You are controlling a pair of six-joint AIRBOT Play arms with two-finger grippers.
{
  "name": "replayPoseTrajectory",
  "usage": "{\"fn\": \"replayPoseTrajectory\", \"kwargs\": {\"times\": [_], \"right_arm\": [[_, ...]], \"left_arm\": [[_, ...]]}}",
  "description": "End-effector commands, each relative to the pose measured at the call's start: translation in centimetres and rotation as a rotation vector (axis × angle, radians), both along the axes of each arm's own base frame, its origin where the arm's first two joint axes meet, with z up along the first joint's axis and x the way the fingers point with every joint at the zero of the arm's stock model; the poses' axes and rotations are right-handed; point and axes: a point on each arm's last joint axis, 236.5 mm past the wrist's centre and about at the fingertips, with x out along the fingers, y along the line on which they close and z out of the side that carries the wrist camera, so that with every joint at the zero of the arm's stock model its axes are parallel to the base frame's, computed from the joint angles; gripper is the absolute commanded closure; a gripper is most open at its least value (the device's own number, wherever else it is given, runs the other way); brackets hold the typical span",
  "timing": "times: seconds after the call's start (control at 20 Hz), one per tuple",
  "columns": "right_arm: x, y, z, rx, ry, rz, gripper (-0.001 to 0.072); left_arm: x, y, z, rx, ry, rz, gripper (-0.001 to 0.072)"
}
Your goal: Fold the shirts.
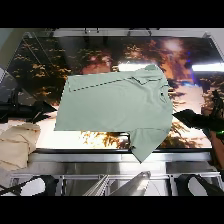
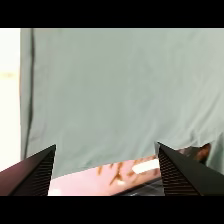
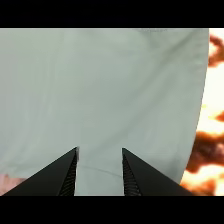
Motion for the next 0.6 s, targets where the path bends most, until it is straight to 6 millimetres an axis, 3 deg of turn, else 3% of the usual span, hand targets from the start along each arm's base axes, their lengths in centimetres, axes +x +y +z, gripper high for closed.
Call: {"fn": "replayPoseTrajectory", "kwargs": {"times": [0.0,0.25,0.45,0.5,0.55], "right_arm": [[0.3,0.3,0.4,0.035,-0.020,-0.028,0.0390],[-0.2,1.0,0.6,0.057,-0.010,-0.006,0.0389],[-0.3,1.2,0.6,0.063,-0.006,0.003,0.0390],[-0.3,1.1,0.6,0.062,-0.006,0.000,0.0390],[-0.3,0.7,0.5,0.057,-0.003,-0.009,0.0390]], "left_arm": [[-2.2,0.8,-4.5,0.058,0.140,-0.020,0.0007],[-0.5,-0.2,-7.3,0.041,0.218,-0.076,0.0007],[-1.0,-0.7,-8.3,0.053,0.341,-0.181,0.0010],[-1.4,-1.3,-8.4,0.034,0.368,-0.213,0.0052],[-2.0,-2.1,-8.4,0.018,0.398,-0.251,0.0221]]}}
